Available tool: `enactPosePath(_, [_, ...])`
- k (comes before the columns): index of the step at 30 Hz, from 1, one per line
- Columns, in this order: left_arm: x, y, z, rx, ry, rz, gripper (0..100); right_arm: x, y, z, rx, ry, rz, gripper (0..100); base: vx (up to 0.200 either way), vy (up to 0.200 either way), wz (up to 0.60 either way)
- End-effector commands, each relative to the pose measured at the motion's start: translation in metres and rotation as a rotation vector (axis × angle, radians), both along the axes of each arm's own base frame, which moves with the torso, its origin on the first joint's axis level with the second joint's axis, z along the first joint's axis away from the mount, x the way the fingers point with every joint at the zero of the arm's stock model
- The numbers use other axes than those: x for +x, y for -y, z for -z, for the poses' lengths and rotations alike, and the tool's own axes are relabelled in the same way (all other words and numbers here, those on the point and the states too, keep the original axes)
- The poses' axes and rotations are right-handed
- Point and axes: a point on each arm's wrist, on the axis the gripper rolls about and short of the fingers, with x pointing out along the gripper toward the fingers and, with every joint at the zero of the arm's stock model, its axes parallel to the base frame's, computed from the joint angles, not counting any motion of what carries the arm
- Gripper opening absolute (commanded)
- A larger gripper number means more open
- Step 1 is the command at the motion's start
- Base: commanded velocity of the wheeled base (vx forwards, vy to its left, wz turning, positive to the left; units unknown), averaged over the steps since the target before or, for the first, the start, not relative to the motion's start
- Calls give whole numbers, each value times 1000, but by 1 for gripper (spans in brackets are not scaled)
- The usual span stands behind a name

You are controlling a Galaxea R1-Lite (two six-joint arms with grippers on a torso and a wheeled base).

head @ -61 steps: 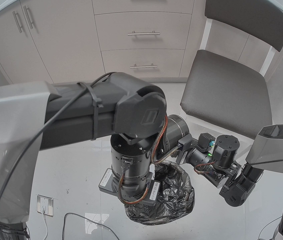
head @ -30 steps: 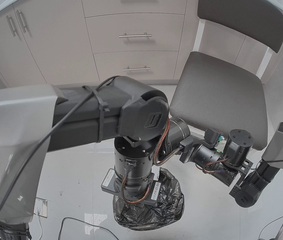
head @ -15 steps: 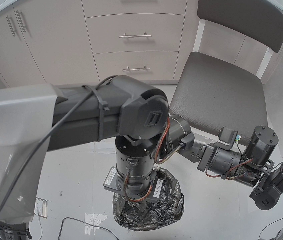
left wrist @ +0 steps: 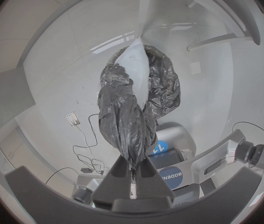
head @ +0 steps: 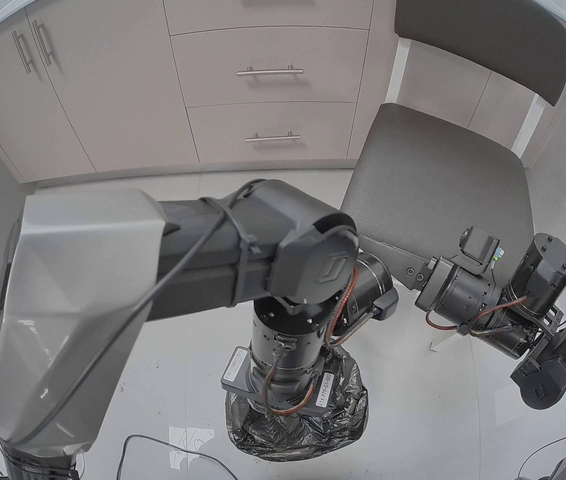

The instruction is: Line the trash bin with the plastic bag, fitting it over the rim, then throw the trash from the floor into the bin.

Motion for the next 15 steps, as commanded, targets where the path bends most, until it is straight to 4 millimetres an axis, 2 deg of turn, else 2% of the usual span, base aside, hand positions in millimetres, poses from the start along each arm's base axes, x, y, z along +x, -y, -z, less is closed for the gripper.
enactPosePath(1, [-2,7,6,-5,6,16,0,0,1,-2,7,15,1,100,0,0,0])
enactPosePath(15, [-5,17,19,27,28,42,0,9,13,-11,28,48,53,100,0,0,0])
